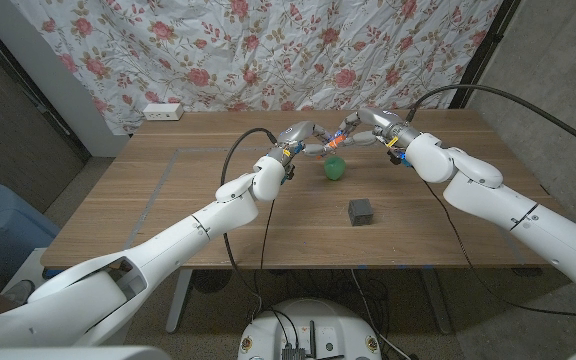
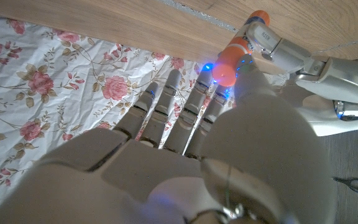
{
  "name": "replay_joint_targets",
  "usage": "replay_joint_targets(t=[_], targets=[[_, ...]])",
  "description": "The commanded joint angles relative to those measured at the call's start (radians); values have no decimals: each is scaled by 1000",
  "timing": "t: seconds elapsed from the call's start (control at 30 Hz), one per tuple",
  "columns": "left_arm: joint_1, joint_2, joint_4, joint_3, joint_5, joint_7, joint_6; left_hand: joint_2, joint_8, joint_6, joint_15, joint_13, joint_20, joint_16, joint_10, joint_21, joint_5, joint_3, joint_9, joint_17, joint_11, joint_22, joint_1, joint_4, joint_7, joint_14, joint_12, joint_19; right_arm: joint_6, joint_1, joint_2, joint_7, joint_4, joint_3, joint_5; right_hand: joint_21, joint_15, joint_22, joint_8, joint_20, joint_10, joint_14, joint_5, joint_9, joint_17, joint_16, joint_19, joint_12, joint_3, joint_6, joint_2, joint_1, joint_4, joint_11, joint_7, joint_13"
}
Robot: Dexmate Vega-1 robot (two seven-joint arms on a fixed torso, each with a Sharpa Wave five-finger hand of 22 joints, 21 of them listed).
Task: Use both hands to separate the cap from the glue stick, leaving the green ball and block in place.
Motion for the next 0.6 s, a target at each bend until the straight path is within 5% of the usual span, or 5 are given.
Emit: replay_joint_targets(t=[0.03,0.6], targets=[[-1,0,5,-3,-1,2,-1,35,5,60,-148,3,-19,2,15,5,5,4,5,-1,-16,3,10,5,-20,4,5,-3,-5,1,0,0,-4,-1,-4,0,-161,3,8,-7,35,4,7,3,2,2,-2,3,-6,8,17,27,1,-21,1,6],[-1,2,6,-3,-3,-2,8,37,4,58,-148,3,-18,1,13,5,5,4,5,-1,-16,3,9,5,-21,4,4,-2,-9,15,6,7,5,-6,-2,-2,-157,3,1,-8,29,-8,7,1,-2,-3,-8,-3,-16,0,18,27,6,-21,1,7]])
